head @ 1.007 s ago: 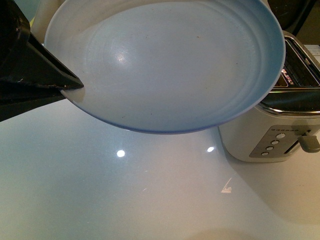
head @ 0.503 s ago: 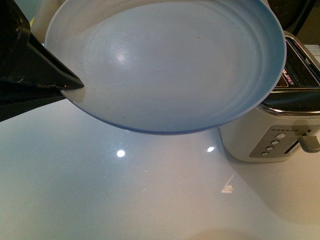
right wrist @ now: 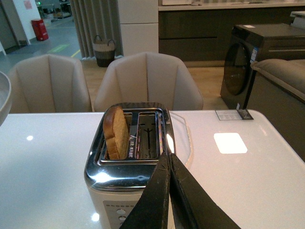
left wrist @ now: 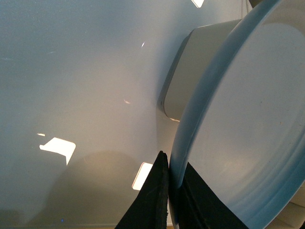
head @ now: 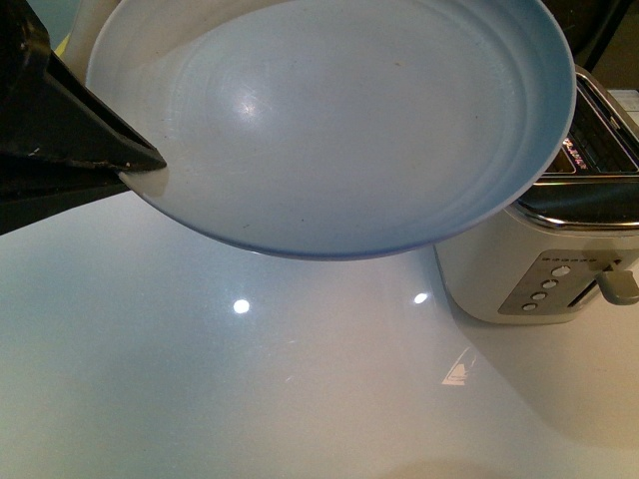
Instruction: Left arm holds plate, right arm toasts bread
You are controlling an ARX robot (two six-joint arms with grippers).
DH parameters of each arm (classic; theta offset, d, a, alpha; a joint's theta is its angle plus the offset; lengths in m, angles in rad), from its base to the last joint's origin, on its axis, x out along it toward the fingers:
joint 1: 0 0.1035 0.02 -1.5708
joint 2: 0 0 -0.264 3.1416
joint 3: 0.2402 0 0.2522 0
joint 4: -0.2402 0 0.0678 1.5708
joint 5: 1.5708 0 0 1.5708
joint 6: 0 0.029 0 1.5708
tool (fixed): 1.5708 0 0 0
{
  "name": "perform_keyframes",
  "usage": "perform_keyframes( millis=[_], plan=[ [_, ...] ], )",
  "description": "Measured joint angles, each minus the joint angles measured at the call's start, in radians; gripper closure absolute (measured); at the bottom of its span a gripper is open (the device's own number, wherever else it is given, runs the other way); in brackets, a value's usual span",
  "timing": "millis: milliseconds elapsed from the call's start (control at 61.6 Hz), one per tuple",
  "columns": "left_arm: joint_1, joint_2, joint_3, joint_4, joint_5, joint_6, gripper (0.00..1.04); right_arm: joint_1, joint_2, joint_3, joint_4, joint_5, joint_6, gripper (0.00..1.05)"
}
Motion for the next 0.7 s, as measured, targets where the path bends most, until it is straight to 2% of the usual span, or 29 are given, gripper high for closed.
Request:
perform_keyframes(
  millis=[276, 341, 438, 698],
  plan=[
    [0.084, 0.0, -0.046, 0.043, 0.055, 0.035, 1.02, 0.0, 0.0, 0.0, 0.0, 0.0, 0.0, 0.48],
    [0.153, 0.009, -0.078, 0.075, 0.089, 0.07, 1.02, 0.0, 0.0, 0.0, 0.0, 0.0, 0.0, 0.32],
    [0.301, 0.05, -0.138, 0.145, 0.173, 0.173, 1.02, 0.0, -0.001, 0.0, 0.0, 0.0, 0.0, 0.09],
    [0.637, 0.242, -0.226, 0.338, 0.304, 0.402, 1.02, 0.0, -0.001, 0.0, 0.0, 0.0, 0.0, 0.09]
  ],
)
